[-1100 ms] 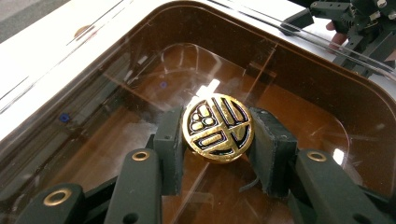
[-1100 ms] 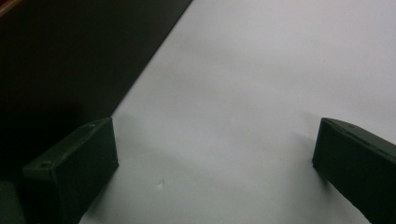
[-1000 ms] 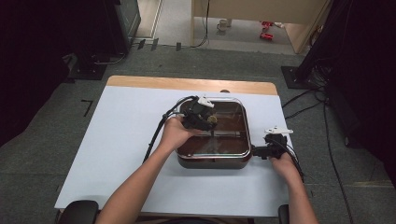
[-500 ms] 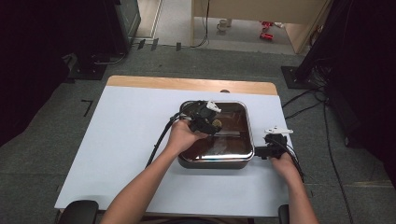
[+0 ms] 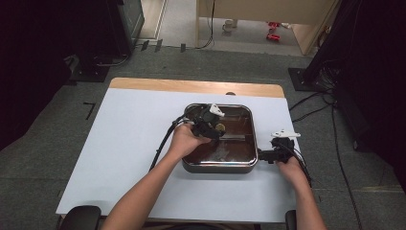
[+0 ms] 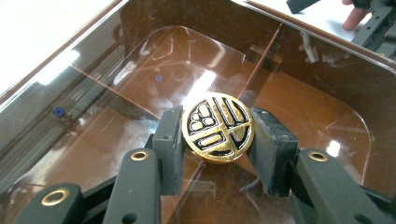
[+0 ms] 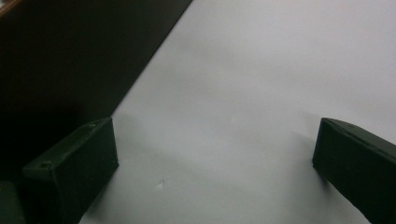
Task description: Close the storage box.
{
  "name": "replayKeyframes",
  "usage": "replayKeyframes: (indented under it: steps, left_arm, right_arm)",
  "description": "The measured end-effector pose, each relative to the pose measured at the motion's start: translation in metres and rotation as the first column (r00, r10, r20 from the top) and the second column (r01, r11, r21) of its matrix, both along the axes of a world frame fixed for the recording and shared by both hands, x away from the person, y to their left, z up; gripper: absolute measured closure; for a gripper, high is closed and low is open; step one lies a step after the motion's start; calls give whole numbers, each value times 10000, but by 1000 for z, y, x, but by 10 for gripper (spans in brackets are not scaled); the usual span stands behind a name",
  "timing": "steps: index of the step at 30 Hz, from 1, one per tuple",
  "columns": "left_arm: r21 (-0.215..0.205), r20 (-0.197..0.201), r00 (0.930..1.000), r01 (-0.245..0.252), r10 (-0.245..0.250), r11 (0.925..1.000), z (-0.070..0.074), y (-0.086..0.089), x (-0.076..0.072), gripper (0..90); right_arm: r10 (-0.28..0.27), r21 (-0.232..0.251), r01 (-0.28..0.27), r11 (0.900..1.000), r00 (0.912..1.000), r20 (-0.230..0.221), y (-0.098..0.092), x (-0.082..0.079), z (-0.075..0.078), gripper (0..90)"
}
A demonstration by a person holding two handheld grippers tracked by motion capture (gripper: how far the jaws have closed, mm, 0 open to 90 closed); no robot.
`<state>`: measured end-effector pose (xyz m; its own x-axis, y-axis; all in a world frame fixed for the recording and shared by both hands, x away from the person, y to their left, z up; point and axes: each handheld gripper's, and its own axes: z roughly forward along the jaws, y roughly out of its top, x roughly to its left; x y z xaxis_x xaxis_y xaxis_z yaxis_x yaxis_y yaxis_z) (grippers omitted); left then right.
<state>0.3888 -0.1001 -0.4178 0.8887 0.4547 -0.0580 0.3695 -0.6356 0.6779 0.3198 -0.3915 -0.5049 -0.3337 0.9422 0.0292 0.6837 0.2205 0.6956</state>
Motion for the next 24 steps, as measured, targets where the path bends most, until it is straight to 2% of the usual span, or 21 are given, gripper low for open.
replayKeyframes:
  steps: [2, 7, 10, 14, 17, 20, 24]
  left_arm:
    - [-41, -54, 10000, -10, 10, 10000, 0, 0, 0, 583]
    - [-318, -100, 9999, 48, -52, 9995, 5, 5, -2, 495]
    - [-374, -9, 10000, 82, -82, 9993, 10, 11, -3, 464]
    - [-694, -71, 9999, 92, -98, 9975, 14, 23, -5, 440]
    - [-1020, 95, 9999, 51, -41, 9948, 17, 33, -7, 425]
    - [-1378, -126, 9999, -45, 27, 9905, 19, 43, -7, 404]
    - [-1537, -277, 9995, -215, 175, 9879, 20, 57, -8, 389]
  right_arm:
    - [1, -1, -1, 10000, 10000, 4, 0, 0, 0, 0]
    - [-4, 1, 4, 10000, 10000, 14, 0, 0, 0, 0]
    - [-4, 2, 4, 10000, 10000, 12, 0, 0, 0, 0]
    - [-1, 6, 1, 10000, 10000, 8, 0, 0, 0, 0]
    - [-7, 6, 7, 10000, 10000, 19, 0, 0, 0, 0]
    - [-9, 7, 9, 10000, 10000, 17, 0, 0, 0, 0]
    - [1, -7, -1, 10000, 10000, 20, 0, 0, 0, 0]
